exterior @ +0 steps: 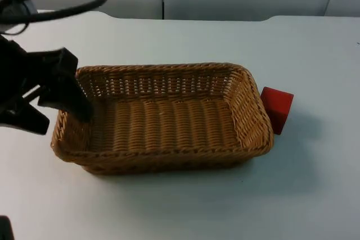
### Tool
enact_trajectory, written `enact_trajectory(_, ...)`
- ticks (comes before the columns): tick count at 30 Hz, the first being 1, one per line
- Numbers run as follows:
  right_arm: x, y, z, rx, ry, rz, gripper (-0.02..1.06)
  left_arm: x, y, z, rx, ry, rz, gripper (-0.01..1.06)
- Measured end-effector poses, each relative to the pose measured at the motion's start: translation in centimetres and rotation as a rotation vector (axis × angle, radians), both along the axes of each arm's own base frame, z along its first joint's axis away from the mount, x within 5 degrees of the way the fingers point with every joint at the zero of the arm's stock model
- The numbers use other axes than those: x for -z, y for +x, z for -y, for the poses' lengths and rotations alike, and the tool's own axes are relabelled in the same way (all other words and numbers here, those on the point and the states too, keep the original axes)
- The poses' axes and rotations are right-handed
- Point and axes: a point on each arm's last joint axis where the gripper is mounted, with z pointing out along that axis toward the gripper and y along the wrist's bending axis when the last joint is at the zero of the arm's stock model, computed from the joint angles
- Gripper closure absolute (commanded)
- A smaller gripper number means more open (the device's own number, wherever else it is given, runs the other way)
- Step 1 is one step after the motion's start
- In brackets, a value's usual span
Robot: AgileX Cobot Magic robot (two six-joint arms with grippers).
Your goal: Pick up the basket with the left hand and place the cube into the basket with the right hand.
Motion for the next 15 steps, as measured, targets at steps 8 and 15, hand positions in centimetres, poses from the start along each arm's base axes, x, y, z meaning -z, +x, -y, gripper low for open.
enact_trajectory(8, 0.0, 0.0, 0.0, 0.0, 0.0, 0.0, 1.05, 2.3, 1.9, -1.2, -0.07, 0.144, 0.107, 0.35)
enact_trajectory(15, 0.0, 0.0, 0.0, 0.0, 0.0, 0.0, 1.05, 2.3, 2.7, -1.7, -0.111, 0.193, 0.173, 0.35)
